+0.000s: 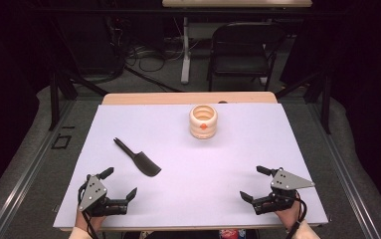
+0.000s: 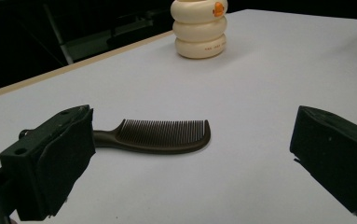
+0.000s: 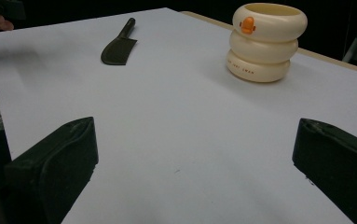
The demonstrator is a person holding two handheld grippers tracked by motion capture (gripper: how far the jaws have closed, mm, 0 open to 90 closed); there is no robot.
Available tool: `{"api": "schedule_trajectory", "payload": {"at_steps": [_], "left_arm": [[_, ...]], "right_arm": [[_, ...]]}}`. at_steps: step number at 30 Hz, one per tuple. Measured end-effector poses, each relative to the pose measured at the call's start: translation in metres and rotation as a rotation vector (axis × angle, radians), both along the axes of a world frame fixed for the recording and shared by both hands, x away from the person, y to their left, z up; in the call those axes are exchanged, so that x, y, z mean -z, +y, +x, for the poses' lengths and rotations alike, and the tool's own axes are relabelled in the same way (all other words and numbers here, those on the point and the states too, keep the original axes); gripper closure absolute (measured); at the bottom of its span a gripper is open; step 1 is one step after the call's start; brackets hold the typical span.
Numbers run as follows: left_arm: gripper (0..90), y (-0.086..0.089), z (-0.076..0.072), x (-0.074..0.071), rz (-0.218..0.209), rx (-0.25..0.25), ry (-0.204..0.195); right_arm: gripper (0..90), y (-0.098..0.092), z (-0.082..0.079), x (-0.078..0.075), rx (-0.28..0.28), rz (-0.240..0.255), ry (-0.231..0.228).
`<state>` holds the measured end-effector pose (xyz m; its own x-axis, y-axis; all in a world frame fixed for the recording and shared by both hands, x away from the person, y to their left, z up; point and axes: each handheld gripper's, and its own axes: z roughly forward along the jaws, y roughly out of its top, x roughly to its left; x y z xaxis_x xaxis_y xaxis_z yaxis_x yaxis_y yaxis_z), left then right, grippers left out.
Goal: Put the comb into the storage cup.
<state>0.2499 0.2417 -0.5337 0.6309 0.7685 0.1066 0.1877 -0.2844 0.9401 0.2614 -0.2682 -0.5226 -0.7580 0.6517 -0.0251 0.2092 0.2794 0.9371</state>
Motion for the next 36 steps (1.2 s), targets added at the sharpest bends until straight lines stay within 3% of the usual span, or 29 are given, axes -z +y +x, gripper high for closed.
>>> {"api": "schedule_trajectory", "payload": {"at_steps": [11,15,33,36], "left_arm": [[0.1,0.0,0.003,-0.001,-0.009,-0.008,0.008],[0.1,0.0,0.007,-0.001,-0.034,-0.003,0.015],[0.1,-0.004,0.038,-0.004,0.006,-0.055,-0.016],[0.1,-0.003,0.048,-0.004,0.033,-0.077,-0.033]], "right_arm": [[0.0,0.001,0.0,0.0,-0.005,-0.012,0.004],[0.0,0.0,0.001,0.001,0.002,-0.008,0.009],[0.0,0.003,0.002,0.001,0.001,-0.02,0.014],[0.0,0.003,0.002,0.002,0.001,-0.023,0.014]]}}
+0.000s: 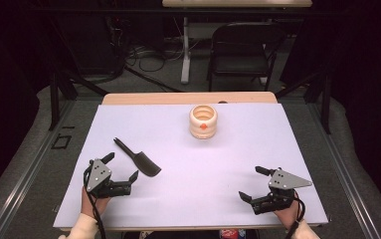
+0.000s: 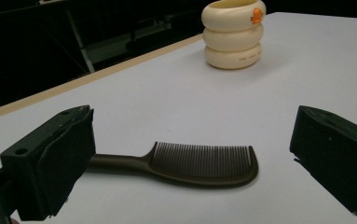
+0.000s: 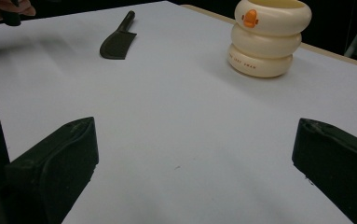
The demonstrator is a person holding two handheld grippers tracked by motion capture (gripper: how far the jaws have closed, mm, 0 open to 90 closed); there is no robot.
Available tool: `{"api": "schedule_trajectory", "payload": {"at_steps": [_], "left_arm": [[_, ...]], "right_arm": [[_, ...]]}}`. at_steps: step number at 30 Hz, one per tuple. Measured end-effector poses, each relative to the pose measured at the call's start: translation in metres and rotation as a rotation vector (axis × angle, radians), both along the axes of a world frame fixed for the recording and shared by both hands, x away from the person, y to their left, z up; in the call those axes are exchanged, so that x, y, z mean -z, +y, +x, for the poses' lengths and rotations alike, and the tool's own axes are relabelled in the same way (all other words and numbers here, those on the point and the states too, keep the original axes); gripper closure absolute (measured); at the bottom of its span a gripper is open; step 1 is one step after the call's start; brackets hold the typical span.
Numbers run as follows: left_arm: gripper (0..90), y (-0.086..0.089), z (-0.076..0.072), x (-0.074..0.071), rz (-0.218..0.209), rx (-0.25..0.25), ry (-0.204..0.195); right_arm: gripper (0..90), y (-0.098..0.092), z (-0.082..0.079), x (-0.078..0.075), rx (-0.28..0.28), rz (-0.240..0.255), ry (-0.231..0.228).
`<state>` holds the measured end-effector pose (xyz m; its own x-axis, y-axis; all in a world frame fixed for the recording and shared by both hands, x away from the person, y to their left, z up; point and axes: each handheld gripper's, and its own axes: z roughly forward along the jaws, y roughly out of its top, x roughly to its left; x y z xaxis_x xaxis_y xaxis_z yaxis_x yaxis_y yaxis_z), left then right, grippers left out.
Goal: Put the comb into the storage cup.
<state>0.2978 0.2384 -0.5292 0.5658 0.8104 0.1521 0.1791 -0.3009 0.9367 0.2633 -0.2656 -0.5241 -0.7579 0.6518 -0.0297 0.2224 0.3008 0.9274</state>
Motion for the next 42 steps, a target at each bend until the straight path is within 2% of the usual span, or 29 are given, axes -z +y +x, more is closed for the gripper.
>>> {"api": "schedule_trajectory", "payload": {"at_steps": [2,3,8,12,18,26,28,34,37,39,42], "left_arm": [[0.1,0.0,0.003,0.0,0.008,-0.01,-0.007],[0.1,0.001,0.009,0.001,0.016,-0.029,-0.012],[0.1,0.005,0.023,0.0,0.027,-0.059,-0.017],[0.1,0.008,0.03,-0.001,0.018,-0.076,-0.012],[0.1,0.012,0.042,-0.002,0.026,-0.104,-0.011],[0.0,0.016,0.061,-0.003,0.041,-0.149,0.03],[0.0,0.018,0.072,-0.004,0.038,-0.163,0.061],[0.0,0.022,0.091,-0.005,0.039,-0.192,0.099],[0.0,0.024,0.095,-0.006,0.039,-0.205,0.09],[0.0,0.026,0.103,-0.007,0.033,-0.211,0.111],[0.0,0.027,0.107,-0.007,0.038,-0.224,0.117]], "right_arm": [[0.0,0.0,0.0,0.0,0.002,-0.001,0.0],[0.0,0.0,0.0,0.0,0.001,0.0,0.0],[0.0,0.0,0.0,0.0,-0.001,-0.002,0.001],[0.0,0.0,0.0,0.0,-0.001,-0.002,0.001],[0.0,0.0,0.0,0.0,0.001,-0.002,0.0],[0.0,0.0,0.001,0.0,0.001,-0.005,0.001],[0.0,0.0,0.001,0.0,0.001,-0.005,0.002],[0.0,-0.001,0.001,0.0,0.002,-0.002,0.003],[0.0,-0.001,0.001,0.0,0.002,-0.003,0.003],[0.0,-0.001,0.001,0.0,0.004,-0.004,0.004],[0.0,-0.001,0.001,0.0,0.005,-0.004,0.006]]}}
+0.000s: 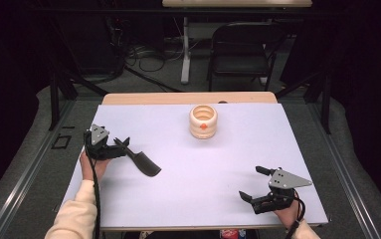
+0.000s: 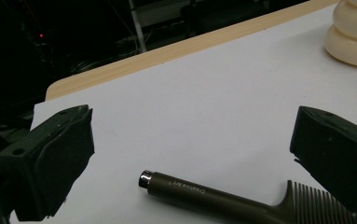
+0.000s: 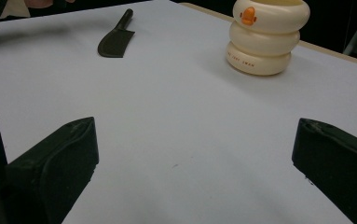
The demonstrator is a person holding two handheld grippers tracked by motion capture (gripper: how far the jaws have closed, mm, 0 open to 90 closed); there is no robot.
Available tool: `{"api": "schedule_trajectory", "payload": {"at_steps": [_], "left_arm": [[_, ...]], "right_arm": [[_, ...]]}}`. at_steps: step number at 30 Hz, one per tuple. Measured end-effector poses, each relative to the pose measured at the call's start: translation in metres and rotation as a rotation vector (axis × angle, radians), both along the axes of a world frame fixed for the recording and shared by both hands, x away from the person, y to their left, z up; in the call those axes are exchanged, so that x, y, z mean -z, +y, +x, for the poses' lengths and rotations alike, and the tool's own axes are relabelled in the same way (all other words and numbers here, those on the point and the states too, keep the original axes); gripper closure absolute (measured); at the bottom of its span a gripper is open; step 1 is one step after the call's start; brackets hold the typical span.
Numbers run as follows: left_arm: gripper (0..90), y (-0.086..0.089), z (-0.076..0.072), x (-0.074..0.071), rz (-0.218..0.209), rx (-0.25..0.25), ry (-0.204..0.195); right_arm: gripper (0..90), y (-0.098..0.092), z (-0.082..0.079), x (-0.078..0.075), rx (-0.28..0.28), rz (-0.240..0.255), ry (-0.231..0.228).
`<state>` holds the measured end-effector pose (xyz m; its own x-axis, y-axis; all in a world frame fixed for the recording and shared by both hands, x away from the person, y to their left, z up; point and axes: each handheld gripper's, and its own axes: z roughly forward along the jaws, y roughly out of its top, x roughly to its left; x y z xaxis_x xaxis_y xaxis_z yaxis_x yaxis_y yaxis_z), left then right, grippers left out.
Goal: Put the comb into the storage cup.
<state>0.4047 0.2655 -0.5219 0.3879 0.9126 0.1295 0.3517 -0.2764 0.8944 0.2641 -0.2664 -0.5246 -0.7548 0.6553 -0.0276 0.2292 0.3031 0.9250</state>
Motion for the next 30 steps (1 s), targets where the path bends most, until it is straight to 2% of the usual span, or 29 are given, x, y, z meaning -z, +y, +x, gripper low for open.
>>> {"api": "schedule_trajectory", "payload": {"at_steps": [2,3,7,12,16,17,18,19,23,26,27,28,30], "left_arm": [[0.0,0.001,0.004,0.0,0.006,-0.007,0.001],[0.0,0.001,0.008,0.002,0.028,-0.002,0.022],[0.7,0.0,0.017,0.003,0.04,-0.001,0.05],[9.5,-0.001,0.024,0.004,0.065,-0.001,0.053],[17.5,-0.004,0.031,0.01,0.115,0.015,0.076],[22.0,-0.004,0.031,0.01,0.115,0.015,0.076],[26.8,-0.005,0.031,0.011,0.133,0.013,0.068],[29.8,-0.006,0.033,0.011,0.171,0.022,0.061],[45.6,-0.007,0.038,0.016,0.201,0.036,0.077],[57.7,-0.006,0.04,0.018,0.204,0.039,0.091],[62.0,-0.003,0.045,0.017,0.168,0.039,0.143],[65.5,-0.001,0.047,0.016,0.147,0.033,0.145],[72.8,0.0,0.049,0.016,0.149,0.025,0.151]], "right_arm": [[0.0,0.0,0.0,0.0,0.0,-0.001,0.001],[0.0,0.0,0.0,0.0,0.001,-0.001,0.001],[0.0,0.0,0.0,0.0,0.001,-0.001,0.001],[0.0,0.0,0.0,0.0,0.0,-0.001,0.0],[0.0,0.0,0.0,0.0,0.0,-0.001,0.001],[0.0,0.0,0.0,0.0,0.0,-0.001,0.001],[0.0,0.0,0.0,0.0,0.0,-0.003,0.002],[0.0,0.0,0.0,0.0,-0.001,-0.003,0.002],[0.0,0.0,0.0,0.0,-0.001,-0.003,0.003],[0.0,0.0,0.0,0.0,-0.001,-0.003,0.002],[0.0,0.0,0.0,0.0,-0.001,-0.004,0.003],[0.0,0.0,0.0,0.0,-0.001,-0.005,0.003],[0.0,0.0,0.0,0.0,-0.001,-0.003,0.003]]}}
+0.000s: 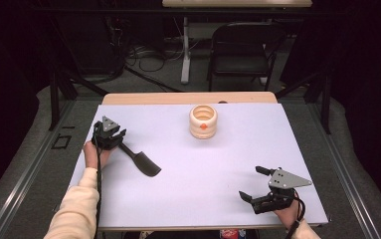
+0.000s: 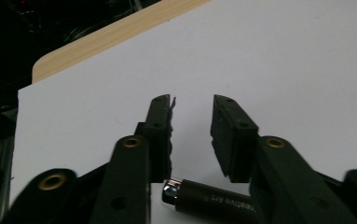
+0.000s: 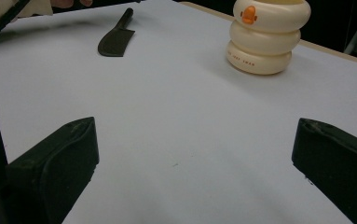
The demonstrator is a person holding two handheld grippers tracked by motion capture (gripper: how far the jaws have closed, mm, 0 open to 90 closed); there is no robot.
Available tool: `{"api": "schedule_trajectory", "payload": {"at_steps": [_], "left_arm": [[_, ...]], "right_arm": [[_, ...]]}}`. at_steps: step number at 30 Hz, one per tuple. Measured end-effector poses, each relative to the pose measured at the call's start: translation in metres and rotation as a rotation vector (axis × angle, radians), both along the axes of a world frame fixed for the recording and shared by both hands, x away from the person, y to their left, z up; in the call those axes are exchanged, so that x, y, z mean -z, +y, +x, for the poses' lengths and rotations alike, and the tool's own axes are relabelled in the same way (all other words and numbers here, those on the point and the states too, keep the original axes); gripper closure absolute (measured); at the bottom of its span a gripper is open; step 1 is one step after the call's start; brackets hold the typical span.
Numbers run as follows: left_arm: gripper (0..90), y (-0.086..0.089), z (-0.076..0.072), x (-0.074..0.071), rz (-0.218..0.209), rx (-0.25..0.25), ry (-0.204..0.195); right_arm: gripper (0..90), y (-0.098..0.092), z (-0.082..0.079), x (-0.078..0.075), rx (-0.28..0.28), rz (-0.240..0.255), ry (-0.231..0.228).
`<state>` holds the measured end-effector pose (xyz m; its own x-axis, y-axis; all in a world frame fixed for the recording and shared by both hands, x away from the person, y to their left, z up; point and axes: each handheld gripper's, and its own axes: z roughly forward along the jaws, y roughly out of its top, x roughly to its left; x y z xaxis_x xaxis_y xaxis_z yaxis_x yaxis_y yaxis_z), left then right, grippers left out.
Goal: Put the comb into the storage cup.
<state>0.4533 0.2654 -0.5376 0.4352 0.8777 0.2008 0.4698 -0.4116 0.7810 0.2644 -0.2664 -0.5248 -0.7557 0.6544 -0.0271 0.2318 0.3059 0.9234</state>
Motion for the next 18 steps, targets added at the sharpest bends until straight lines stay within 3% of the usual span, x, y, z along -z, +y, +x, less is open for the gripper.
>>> {"api": "schedule_trajectory", "payload": {"at_steps": [2,7,18], "left_arm": [[77.5,0.003,0.007,0.003,-0.001,-0.013,0.057],[86.8,0.006,0.014,0.009,0.007,-0.037,0.105],[89.8,0.004,0.016,0.013,0.061,-0.034,0.157]], "right_arm": [[0.0,0.0,0.0,0.0,0.0,-0.002,0.0],[0.0,0.0,0.0,0.0,0.0,0.0,0.001],[0.1,-0.001,0.0,0.0,-0.001,-0.001,0.001]]}}
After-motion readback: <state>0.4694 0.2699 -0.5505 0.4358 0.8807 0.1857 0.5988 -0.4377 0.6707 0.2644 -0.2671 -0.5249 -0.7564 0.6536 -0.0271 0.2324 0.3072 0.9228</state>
